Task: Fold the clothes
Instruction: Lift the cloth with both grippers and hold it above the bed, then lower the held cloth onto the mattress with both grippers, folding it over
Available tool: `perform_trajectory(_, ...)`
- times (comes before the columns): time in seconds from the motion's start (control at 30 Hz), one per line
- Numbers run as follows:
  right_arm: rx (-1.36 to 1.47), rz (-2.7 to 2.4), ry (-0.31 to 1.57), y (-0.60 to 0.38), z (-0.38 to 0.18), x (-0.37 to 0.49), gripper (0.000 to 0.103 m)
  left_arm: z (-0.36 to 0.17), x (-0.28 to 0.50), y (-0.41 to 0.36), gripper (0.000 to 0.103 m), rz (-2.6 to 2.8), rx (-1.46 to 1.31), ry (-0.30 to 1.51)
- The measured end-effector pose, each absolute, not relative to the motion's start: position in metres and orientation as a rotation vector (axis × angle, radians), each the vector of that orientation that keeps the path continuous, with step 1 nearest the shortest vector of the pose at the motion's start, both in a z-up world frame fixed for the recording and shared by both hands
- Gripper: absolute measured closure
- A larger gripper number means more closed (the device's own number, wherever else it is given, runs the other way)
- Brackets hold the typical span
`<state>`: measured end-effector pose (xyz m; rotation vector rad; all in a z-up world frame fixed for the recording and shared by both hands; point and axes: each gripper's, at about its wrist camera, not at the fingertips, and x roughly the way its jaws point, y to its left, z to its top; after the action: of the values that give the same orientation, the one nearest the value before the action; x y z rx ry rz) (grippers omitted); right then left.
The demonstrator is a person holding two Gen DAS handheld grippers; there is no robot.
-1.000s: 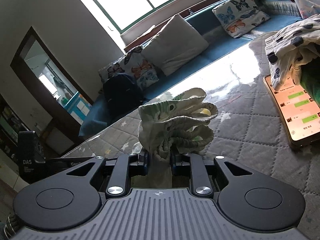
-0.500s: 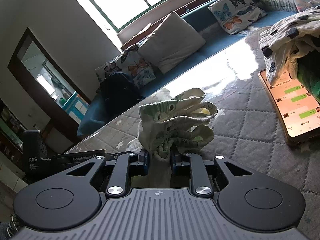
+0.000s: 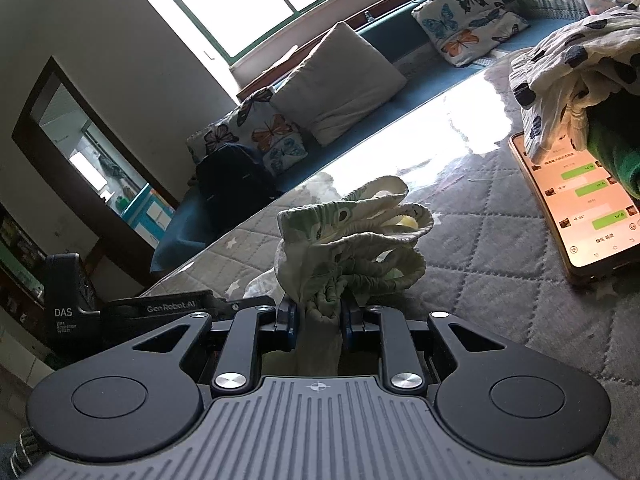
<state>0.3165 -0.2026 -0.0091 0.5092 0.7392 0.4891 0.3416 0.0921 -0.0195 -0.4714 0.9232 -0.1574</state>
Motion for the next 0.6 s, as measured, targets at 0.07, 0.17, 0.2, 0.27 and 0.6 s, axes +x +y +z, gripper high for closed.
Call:
perform_trajectory(0.07,0.503,0.487,0.74,-0.202,-0.008,0.317,0.082,-0.022,0.341,0.094,0.092,-0.143,-0.492,0.925)
perform_trajectory(0.17,0.466,0.484,0.734,-0.2,-0.005,0.314,0.082,-0.022,0.338,0.094,0.095,-0.133,-0.487,0.914)
perform_trajectory(0.2,0.454,0.483,0.732,-0.199,-0.004,0.313,0.082,-0.02,0.335,0.091,0.095,-0.13,-0.468,0.905)
perform_trajectory(0.27,0.443,0.49,0.726,-0.198,-0.002,0.312,0.082,-0.015,0.332,0.09,0.096,-0.13,-0.45,0.887)
perform_trajectory(0.6,0.446,0.536,0.708,-0.179,0.016,0.316,0.082,0.03,0.319,0.124,0.096,-0.086,-0.463,0.773)
